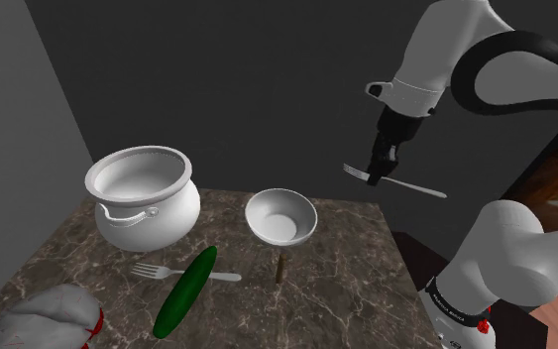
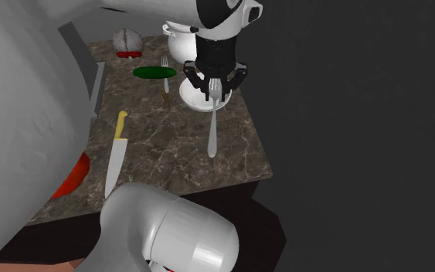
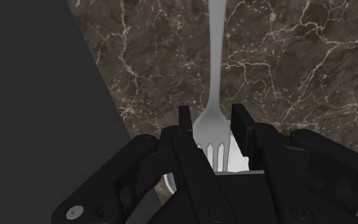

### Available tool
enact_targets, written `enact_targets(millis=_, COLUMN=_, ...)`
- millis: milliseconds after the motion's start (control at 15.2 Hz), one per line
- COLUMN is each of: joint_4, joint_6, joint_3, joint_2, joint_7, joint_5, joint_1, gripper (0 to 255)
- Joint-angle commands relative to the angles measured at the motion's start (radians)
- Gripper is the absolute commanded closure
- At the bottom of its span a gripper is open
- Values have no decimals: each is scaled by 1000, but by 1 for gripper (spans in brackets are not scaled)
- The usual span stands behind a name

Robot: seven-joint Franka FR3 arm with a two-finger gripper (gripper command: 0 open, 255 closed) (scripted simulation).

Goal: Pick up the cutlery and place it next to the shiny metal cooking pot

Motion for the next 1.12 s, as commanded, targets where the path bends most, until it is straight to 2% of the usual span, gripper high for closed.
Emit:
enact_targets(millis=0, joint_4=31, joint_6=-25, joint_3=-1, joint_2=7, joint_7=2, joint_5=-1, joint_1=0, gripper=255)
enact_targets(millis=330, joint_4=105, joint_6=-85, joint_3=-3, joint_2=21, joint_7=4, joint_5=-4, joint_1=-1, gripper=255)
enact_targets(millis=726, joint_4=217, joint_6=-13, joint_3=107, joint_2=195, joint_7=114, joint_5=53, joint_1=26, gripper=255)
enact_targets(millis=1056, joint_4=340, joint_6=31, joint_3=193, joint_2=354, joint_7=207, joint_5=70, joint_1=36, gripper=255)
